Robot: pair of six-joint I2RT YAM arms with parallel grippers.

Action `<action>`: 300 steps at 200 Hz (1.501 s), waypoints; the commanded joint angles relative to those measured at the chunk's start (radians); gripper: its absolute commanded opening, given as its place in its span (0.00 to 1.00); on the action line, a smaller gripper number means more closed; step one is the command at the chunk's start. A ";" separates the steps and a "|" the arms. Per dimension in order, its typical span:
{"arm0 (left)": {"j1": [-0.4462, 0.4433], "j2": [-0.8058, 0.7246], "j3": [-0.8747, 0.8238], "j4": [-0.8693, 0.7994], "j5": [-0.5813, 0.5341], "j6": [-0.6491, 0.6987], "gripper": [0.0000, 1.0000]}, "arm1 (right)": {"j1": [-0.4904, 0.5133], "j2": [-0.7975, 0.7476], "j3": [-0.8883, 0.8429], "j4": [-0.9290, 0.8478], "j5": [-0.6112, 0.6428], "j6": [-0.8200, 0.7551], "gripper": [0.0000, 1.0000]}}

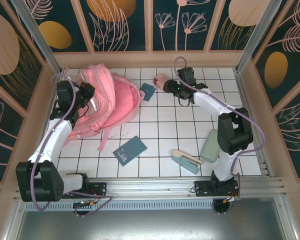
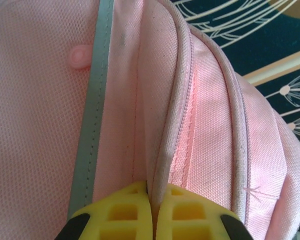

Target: Pack the student bag

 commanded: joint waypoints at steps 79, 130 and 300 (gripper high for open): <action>0.002 -0.085 -0.160 0.170 0.068 -0.014 0.00 | 0.066 -0.267 -0.169 -0.371 0.138 0.062 0.77; -0.067 -0.085 -0.195 0.213 0.119 -0.009 0.00 | -0.129 -0.461 -0.363 -0.604 0.251 0.361 0.97; -0.090 -0.081 -0.180 0.223 0.162 0.004 0.00 | -0.332 -0.497 -0.712 -0.410 0.052 0.201 0.99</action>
